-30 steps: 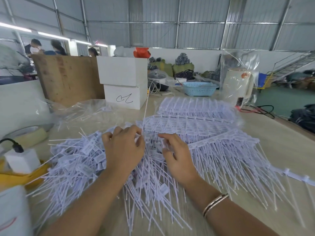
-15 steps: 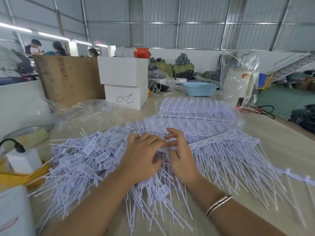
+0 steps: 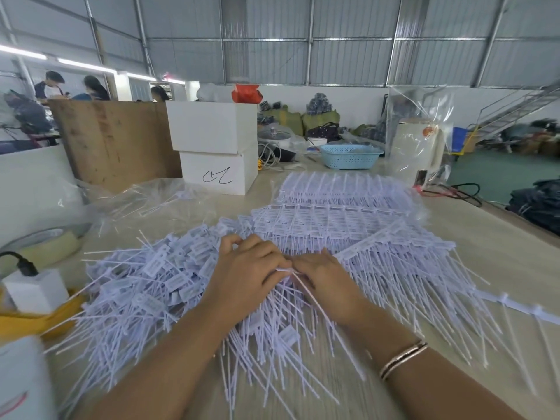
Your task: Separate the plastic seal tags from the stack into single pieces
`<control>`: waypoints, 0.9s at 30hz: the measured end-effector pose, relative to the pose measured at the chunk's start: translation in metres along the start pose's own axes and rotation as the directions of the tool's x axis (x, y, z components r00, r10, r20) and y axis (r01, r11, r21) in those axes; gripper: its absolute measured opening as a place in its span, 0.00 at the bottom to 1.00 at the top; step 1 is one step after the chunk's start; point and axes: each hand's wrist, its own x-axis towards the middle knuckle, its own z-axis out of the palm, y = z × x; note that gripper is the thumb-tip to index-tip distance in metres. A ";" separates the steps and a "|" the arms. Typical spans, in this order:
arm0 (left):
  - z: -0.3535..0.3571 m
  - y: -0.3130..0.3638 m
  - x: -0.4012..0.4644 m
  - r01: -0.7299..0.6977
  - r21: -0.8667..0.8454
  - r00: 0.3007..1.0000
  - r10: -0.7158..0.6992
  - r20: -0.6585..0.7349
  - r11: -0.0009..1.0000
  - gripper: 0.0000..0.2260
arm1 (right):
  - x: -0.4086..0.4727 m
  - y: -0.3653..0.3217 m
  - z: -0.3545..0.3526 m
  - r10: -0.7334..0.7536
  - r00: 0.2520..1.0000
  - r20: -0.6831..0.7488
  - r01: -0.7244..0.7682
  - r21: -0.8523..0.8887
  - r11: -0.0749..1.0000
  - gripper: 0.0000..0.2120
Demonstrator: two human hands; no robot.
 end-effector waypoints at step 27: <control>-0.013 0.013 0.009 0.418 -0.865 0.741 -0.656 0.147 0.278 0.13 | 0.001 -0.025 0.004 0.135 0.886 -0.443 -0.031 0.233 0.972 0.15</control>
